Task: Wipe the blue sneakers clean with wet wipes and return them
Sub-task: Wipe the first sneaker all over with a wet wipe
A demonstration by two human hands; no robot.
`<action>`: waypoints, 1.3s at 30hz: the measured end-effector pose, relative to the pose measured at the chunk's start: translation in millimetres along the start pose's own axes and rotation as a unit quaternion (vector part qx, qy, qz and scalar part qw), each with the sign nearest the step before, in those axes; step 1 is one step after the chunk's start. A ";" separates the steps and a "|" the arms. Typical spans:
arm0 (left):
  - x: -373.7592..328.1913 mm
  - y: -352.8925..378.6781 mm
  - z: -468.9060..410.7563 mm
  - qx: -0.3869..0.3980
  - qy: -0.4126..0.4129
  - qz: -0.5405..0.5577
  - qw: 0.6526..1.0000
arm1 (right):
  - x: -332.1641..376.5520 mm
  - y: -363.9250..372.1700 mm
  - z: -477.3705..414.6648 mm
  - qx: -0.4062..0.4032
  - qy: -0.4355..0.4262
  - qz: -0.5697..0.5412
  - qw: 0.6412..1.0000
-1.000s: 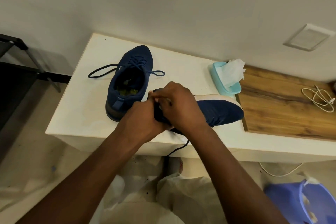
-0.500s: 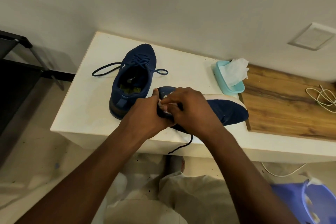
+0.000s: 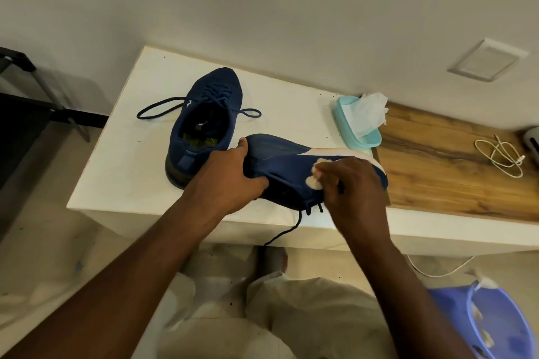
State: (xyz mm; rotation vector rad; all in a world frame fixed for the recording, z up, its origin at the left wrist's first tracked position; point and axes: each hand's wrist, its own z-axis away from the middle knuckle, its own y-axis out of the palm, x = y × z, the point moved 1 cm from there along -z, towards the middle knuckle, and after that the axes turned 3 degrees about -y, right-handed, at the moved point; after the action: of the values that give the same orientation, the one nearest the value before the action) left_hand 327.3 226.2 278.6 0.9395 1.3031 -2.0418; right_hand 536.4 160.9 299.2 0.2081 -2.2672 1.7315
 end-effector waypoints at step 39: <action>-3.8 6.2 -8.3 -0.097 0.067 -0.126 0.985 | -21.3 -9.5 -21.7 -0.062 0.091 0.040 0.993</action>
State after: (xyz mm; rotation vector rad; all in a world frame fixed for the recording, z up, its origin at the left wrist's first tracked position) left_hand 336.4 231.6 275.8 0.8719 1.7361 -2.0139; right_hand 562.2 178.0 306.7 -0.0636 -2.2658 1.5693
